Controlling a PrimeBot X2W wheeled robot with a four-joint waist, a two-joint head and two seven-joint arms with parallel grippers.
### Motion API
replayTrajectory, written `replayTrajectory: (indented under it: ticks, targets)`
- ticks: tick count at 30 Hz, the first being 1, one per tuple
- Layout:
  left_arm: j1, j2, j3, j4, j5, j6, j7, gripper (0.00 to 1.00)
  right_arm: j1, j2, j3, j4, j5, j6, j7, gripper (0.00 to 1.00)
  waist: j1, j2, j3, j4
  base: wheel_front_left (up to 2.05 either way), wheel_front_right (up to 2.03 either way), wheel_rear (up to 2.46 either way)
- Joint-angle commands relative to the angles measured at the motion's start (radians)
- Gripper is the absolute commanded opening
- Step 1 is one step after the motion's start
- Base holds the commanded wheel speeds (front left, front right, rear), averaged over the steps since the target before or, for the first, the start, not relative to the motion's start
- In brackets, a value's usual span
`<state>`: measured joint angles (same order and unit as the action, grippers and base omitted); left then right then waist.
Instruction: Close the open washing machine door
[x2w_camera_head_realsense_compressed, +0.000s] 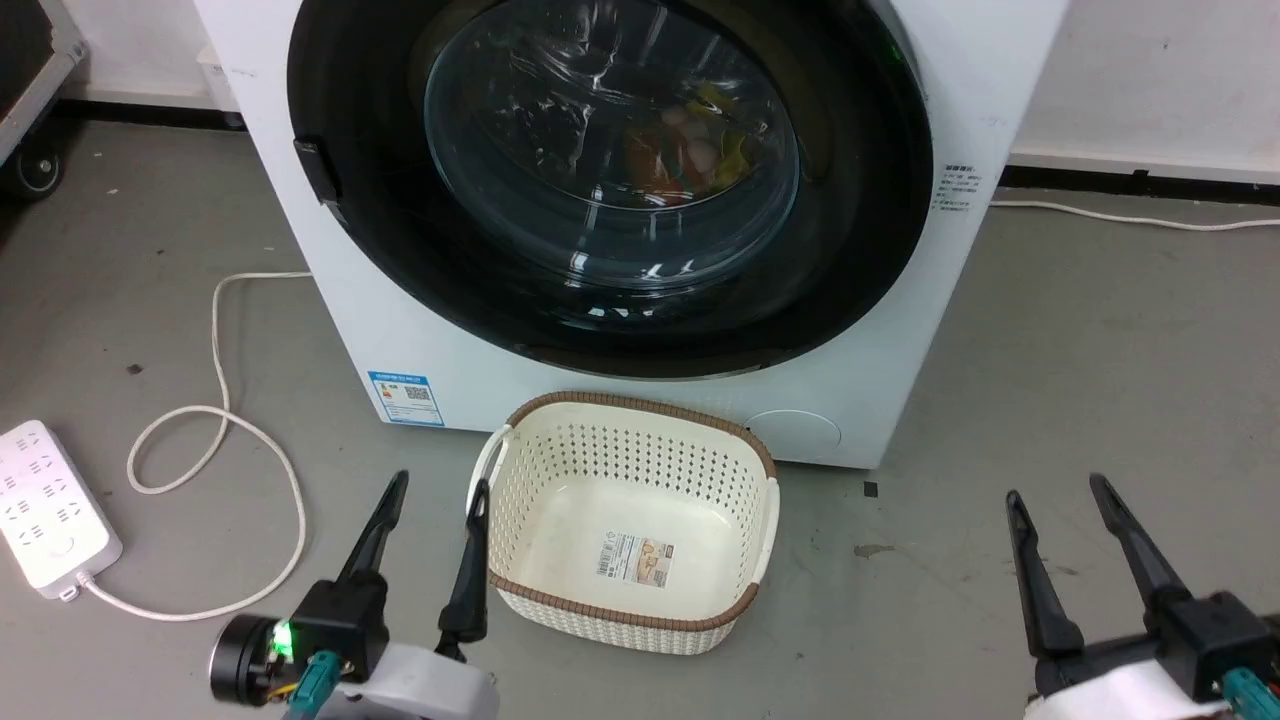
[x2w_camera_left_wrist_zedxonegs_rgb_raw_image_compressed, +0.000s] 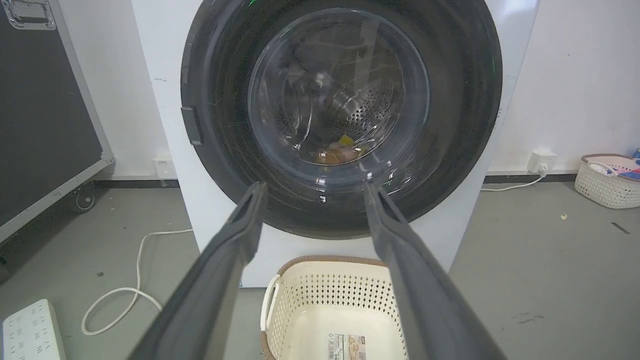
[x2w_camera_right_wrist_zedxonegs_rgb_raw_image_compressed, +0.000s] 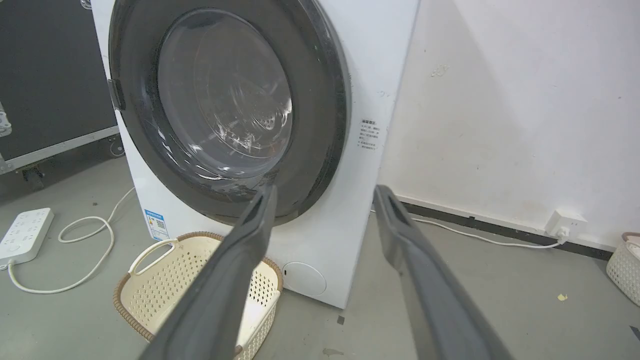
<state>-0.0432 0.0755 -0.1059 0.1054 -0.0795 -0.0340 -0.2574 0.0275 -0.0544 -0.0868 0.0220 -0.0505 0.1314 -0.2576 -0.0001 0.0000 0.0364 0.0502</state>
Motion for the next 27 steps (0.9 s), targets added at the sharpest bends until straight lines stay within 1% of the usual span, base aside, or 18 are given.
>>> replayTrajectory:
  ticks: [1,6,13,15,16,27]
  targets:
    - [0.015,-0.001,0.005,0.002,0.002,0.002,-0.004,1.0,0.016,0.004,0.001,-0.008,0.004,-0.001,-0.004,1.0,0.0001,0.0,-0.002,-0.002,0.0,0.0,0.0]
    - [0.024,-0.008,0.003,0.029,-0.008,-0.001,-0.004,1.0,0.044,0.004,0.011,-0.02,0.023,-0.001,-0.004,1.0,0.0001,0.0,-0.007,-0.011,0.0,0.0,0.0]
    - [0.018,-0.016,0.011,0.089,-0.043,-0.004,-0.004,1.0,0.04,0.004,0.012,-0.017,0.049,-0.001,-0.004,1.0,0.0001,0.0,-0.012,-0.013,0.0,0.0,0.0]
    - [0.018,-0.017,0.017,0.103,-0.053,0.003,-0.004,1.0,0.038,0.004,0.015,-0.016,0.054,-0.001,-0.004,1.0,0.0001,0.0,-0.012,-0.012,0.0,0.0,0.0]
    - [0.012,-0.018,0.017,0.107,-0.051,0.004,0.0,0.0,0.032,0.0,0.014,-0.014,0.052,0.0,0.0,0.0,0.0001,0.0,-0.012,-0.012,0.0,0.0,0.0]
    - [0.014,-0.018,0.023,0.095,-0.043,0.006,0.018,0.0,0.027,0.0,0.018,-0.014,0.051,0.0,0.017,0.0,0.0001,0.0,-0.014,-0.015,0.0,0.0,0.0]
